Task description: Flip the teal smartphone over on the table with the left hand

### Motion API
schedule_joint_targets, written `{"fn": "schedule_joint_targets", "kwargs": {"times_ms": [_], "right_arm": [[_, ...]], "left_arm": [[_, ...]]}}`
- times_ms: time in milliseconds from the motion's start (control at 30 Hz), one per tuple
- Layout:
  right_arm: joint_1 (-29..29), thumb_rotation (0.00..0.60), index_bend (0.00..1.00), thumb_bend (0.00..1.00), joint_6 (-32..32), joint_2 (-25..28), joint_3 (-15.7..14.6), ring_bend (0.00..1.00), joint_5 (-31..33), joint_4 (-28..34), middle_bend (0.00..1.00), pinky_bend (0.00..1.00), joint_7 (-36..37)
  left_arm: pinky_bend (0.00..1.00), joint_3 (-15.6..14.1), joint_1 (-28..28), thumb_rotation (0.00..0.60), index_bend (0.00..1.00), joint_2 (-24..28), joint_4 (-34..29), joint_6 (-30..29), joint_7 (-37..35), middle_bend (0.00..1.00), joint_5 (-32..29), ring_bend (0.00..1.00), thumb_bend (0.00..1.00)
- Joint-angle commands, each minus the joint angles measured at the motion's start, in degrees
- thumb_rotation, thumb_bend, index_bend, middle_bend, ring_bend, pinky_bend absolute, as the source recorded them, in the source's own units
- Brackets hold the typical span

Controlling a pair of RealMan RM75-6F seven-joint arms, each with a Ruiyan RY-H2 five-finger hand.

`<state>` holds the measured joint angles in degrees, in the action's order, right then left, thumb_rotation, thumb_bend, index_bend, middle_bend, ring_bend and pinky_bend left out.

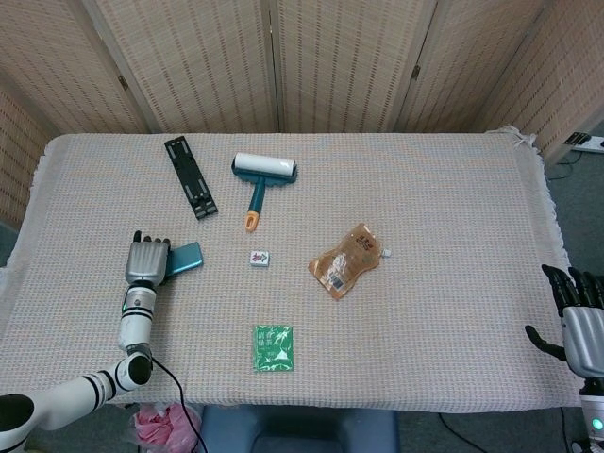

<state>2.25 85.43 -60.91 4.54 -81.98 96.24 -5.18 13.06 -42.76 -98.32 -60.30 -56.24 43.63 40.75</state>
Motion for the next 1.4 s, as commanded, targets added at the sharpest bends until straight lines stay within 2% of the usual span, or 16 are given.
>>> {"fn": "schedule_joint_targets", "kwargs": {"times_ms": [33, 200, 467, 633, 767, 867, 933, 1067, 1267, 1400], "right_arm": [[0.1, 0.6, 0.08, 0.14, -0.2, 0.0, 0.0, 0.08, 0.0, 0.0, 0.12, 0.08, 0.0], [0.1, 0.6, 0.08, 0.14, -0.4, 0.0, 0.0, 0.08, 0.1, 0.1, 0.12, 0.09, 0.0], [0.3, 0.6, 0.08, 0.14, -0.8, 0.0, 0.0, 0.08, 0.4, 0.1, 0.12, 0.08, 0.0], [0.2, 0.6, 0.08, 0.14, -0.9, 0.0, 0.0, 0.08, 0.4, 0.3, 0.12, 0.08, -0.2], [0.1, 0.6, 0.08, 0.14, -0.7, 0.2, -0.1, 0.08, 0.5, 0.5, 0.12, 0.08, -0.2], [-0.2, 0.6, 0.08, 0.14, -0.4, 0.3, -0.1, 0.08, 0.5, 0.6, 0.12, 0.09, -0.2], [-0.4, 0.6, 0.08, 0.14, -0.1, 0.4, -0.1, 0.08, 0.5, 0.6, 0.12, 0.08, 0.0], [-0.5, 0.6, 0.08, 0.14, 0.2, 0.6, 0.0, 0.08, 0.4, 0.6, 0.12, 0.09, 0.1], [-0.1, 0.6, 0.08, 0.14, 0.0, 1.0, 0.1, 0.08, -0.3, 0.3, 0.12, 0.08, 0.3], [0.3, 0.6, 0.08, 0.14, -0.5, 1.1, 0.1, 0.08, -0.9, -0.5, 0.12, 0.08, 1.5]], "left_arm": [[0.15, 0.7, 0.3, 0.6, 0.42, 1.8, -2.8, 1.0, -0.6, 0.5, -1.2, 0.31, 0.49], [0.15, 1.2, 0.8, 0.6, 0.43, 5.7, -8.4, 2.6, -1.2, 0.51, -3.4, 0.32, 0.51], [0.15, 0.6, 0.9, 0.6, 0.44, 12.0, -15.9, 4.1, -2.4, 0.53, -5.0, 0.32, 0.51], [0.15, 0.1, 0.4, 0.6, 0.47, 14.3, -18.1, 5.3, -3.5, 0.55, -5.9, 0.34, 0.51], [0.15, 0.3, -0.7, 0.6, 0.45, 14.6, -16.5, 5.9, -4.4, 0.55, -7.6, 0.35, 0.51], [0.15, 0.8, -1.1, 0.6, 0.38, 14.5, -15.3, 5.2, -5.7, 0.48, -7.7, 0.34, 0.51], [0.15, 1.3, -1.0, 0.6, 0.29, 15.0, -15.4, 4.8, -7.2, 0.36, -7.3, 0.28, 0.51], [0.15, 2.0, 0.1, 0.6, 0.18, 16.2, -16.8, 1.5, -10.7, 0.21, -4.0, 0.2, 0.51], [0.15, 1.6, 4.1, 0.6, 0.16, 19.3, -21.9, -5.9, -16.4, 0.19, 3.3, 0.18, 0.49], [0.15, -0.1, 8.4, 0.6, 0.16, 22.1, -26.0, -11.6, -20.6, 0.19, 9.3, 0.18, 0.42]]}}
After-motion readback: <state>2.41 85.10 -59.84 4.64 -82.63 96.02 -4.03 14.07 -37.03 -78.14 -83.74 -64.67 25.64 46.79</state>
